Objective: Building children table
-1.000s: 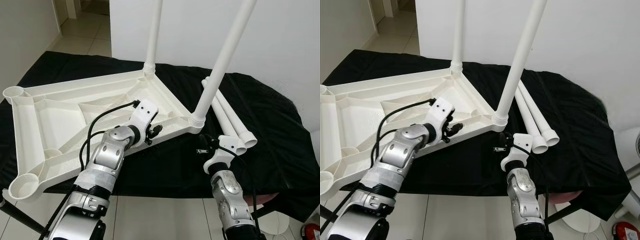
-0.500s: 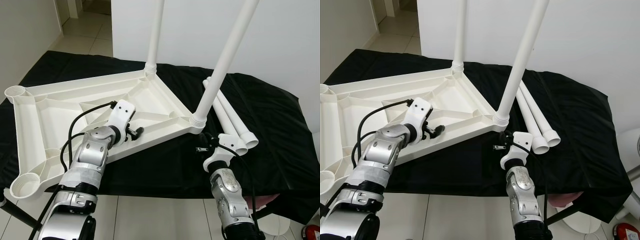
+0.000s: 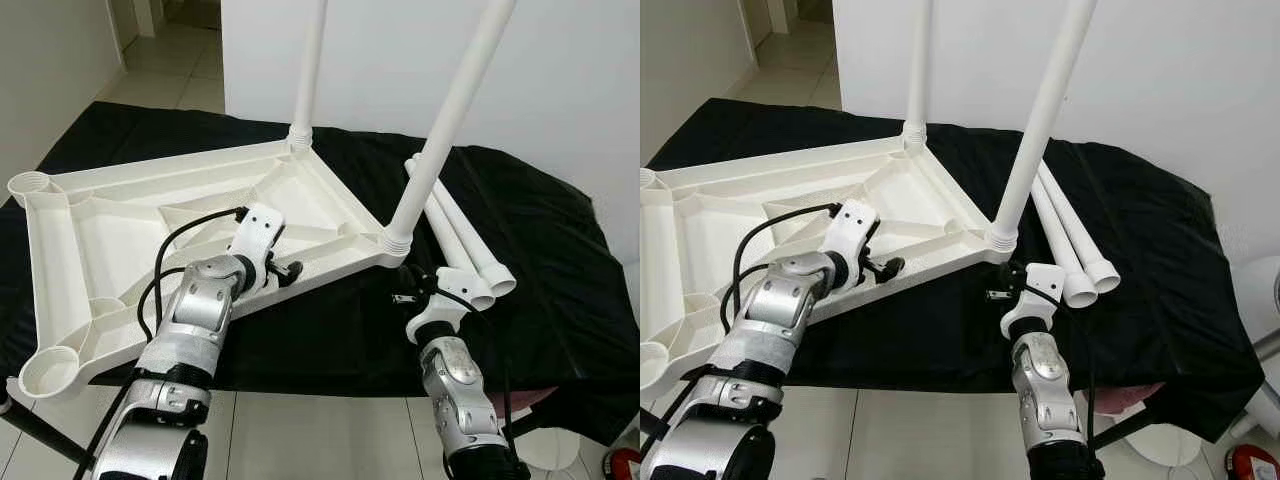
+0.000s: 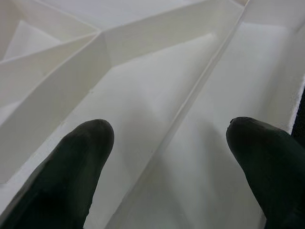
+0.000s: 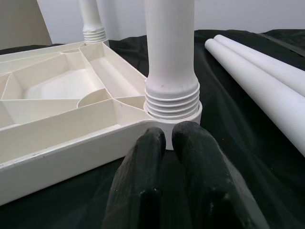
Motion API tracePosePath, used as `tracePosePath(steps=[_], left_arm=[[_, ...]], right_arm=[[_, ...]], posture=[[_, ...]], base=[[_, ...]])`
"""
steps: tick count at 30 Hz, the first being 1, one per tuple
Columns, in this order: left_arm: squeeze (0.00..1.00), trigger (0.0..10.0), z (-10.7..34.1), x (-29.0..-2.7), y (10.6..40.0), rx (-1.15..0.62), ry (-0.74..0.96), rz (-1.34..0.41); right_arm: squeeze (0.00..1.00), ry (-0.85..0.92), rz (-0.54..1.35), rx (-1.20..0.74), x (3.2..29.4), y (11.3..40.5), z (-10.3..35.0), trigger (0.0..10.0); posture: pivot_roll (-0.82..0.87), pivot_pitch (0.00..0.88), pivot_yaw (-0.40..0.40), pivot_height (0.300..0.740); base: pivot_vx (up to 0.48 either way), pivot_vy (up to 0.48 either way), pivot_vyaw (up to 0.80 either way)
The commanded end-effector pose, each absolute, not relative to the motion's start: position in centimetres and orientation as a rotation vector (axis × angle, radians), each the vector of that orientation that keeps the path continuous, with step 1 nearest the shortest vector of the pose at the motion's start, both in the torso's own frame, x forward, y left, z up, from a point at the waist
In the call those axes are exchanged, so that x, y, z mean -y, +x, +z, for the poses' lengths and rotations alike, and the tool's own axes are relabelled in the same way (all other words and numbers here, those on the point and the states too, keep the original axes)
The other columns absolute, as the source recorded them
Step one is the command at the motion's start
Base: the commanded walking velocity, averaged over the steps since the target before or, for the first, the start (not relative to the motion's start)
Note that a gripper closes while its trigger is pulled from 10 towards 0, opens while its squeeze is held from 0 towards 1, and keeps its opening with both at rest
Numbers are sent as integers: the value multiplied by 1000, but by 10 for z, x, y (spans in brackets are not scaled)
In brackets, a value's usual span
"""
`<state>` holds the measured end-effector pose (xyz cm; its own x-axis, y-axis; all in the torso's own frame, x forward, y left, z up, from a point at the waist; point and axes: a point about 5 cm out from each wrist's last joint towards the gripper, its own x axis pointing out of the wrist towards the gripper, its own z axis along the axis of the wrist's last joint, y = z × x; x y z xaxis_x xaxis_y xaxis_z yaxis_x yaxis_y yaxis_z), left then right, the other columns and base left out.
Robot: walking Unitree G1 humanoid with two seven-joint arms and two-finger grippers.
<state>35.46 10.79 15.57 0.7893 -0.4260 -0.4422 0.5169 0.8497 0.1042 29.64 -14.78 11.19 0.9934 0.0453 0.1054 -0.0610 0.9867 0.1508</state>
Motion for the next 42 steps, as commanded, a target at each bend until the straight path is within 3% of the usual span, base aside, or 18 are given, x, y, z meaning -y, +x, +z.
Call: tracePosePath(steps=[1,23,25,26,27,28,30,31,42], left_arm=[[0,10000,154,-126,363,-420,275,-137],[0,10000,157,-145,372,-460,356,6],[0,9608,158,-145,372,-455,366,8],[0,7843,159,-145,372,-452,370,8],[0,7843,159,-145,372,-452,370,8],[0,3725,159,-145,372,-451,369,9],[0,3725,159,-145,372,-451,369,9],[0,0,162,-147,373,-435,413,22],[0,0,168,-149,375,-413,446,36]], right_arm=[[0,143,48,98,150,297,110,10000],[0,154,30,97,150,295,109,10000],[0,155,28,97,150,295,109,10000],[0,156,28,98,150,295,109,10000],[0,156,28,98,150,295,109,10000],[0,156,27,98,149,295,109,10000],[0,156,27,98,149,295,109,10000],[0,159,23,99,149,296,109,10000],[0,166,15,102,149,297,110,10000]], posture=[[24,0,-104,740],[18,0,-92,740],[19,0,-92,740],[20,0,-91,740],[20,0,-91,740],[20,0,-91,740],[20,0,-91,740],[22,0,-89,740],[25,0,-84,740]], base=[[0,0,0],[0,0,0],[0,0,0],[0,0,0],[0,0,0],[0,0,0],[0,0,0],[0,0,0],[0,0,0]])
